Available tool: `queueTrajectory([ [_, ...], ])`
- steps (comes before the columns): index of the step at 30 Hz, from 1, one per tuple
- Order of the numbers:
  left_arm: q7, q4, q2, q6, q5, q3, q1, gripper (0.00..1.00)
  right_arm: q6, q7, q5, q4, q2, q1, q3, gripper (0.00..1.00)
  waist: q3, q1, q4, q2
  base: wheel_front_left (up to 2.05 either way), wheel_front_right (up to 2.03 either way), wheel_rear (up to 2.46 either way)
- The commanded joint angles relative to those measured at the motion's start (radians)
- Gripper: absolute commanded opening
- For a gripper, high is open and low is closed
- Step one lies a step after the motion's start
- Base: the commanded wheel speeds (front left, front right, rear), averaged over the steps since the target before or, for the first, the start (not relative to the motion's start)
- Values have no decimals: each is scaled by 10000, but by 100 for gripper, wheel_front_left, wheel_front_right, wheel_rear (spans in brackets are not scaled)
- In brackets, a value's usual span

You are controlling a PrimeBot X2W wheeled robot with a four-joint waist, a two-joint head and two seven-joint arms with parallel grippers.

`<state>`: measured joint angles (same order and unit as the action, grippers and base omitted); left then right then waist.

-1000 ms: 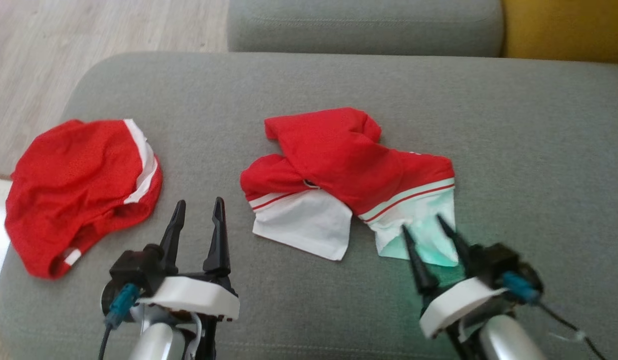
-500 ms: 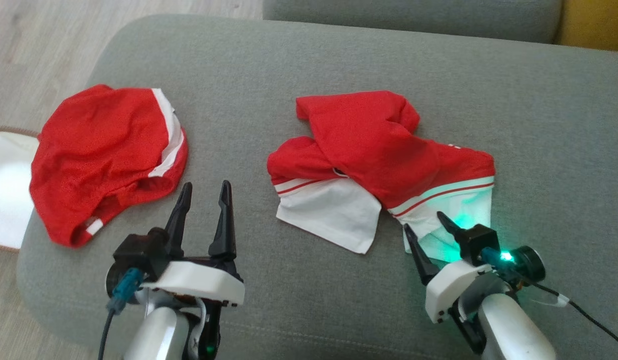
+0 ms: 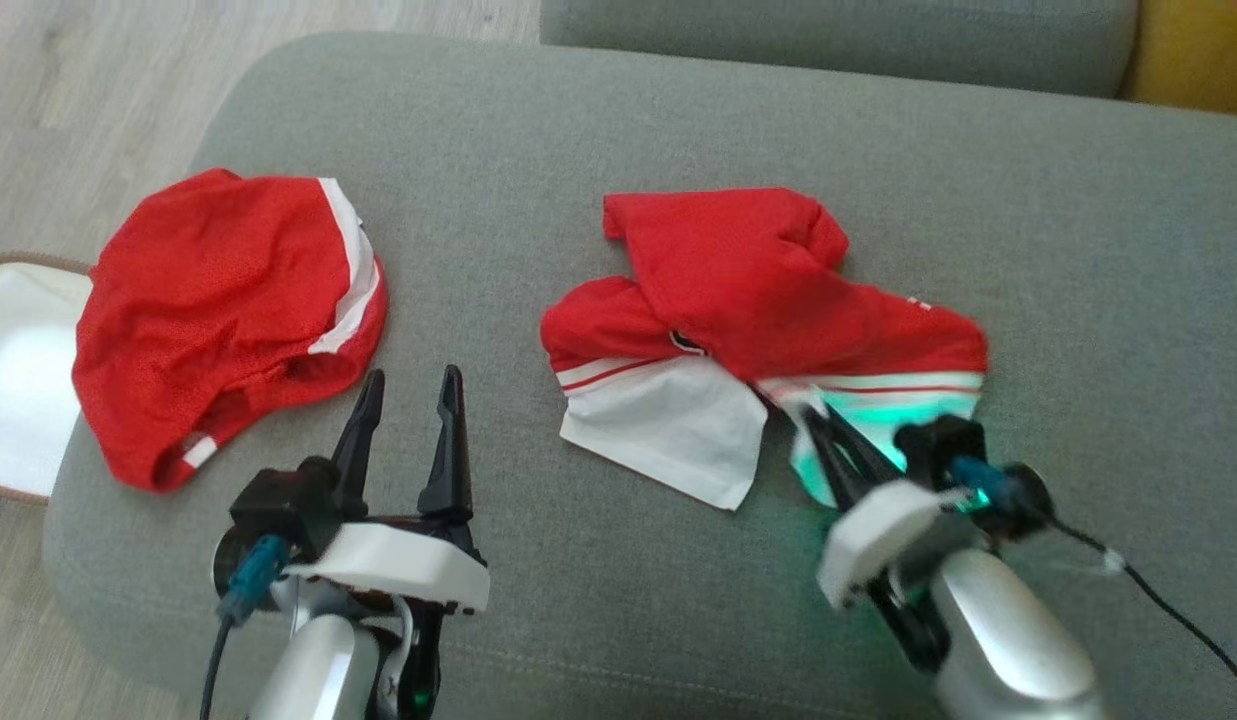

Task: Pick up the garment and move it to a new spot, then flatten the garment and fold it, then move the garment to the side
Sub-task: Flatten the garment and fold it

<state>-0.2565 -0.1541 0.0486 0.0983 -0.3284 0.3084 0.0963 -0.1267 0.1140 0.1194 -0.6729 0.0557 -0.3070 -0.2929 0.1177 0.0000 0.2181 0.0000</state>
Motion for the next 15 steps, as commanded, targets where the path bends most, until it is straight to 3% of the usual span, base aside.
queueTrajectory([
  [1, -53, 289, 16, 68, -95, -305, 450, 100, -40, -79, 752, 707, -55, -750, -715, 0, -174, 0, -30, 0, 0, 0, 0],
  [6, -53, 280, 16, 120, -149, -292, 287, 100, -40, -648, 2838, 2208, -55, -2001, -2132, 0, -610, 0, 8, 0, 0, 0, 0],
  [9, -53, 253, 16, 147, -159, -277, 140, 100, -40, -739, 4474, 3006, -55, -2949, -2424, 0, -906, 0, 99, 0, 0, 0, 0],
  [12, -53, 244, 16, 194, -164, -258, -35, 100, -40, -322, 5767, 3146, -55, -3890, -1969, 0, -1174, 0, 200, 0, 0, 0, 0],
  [15, -53, 299, 16, 230, -147, -294, -198, 100, -40, 544, 6230, 2624, -55, -4737, -998, 0, -1282, 0, 228, 0, 0, 0, 0],
])
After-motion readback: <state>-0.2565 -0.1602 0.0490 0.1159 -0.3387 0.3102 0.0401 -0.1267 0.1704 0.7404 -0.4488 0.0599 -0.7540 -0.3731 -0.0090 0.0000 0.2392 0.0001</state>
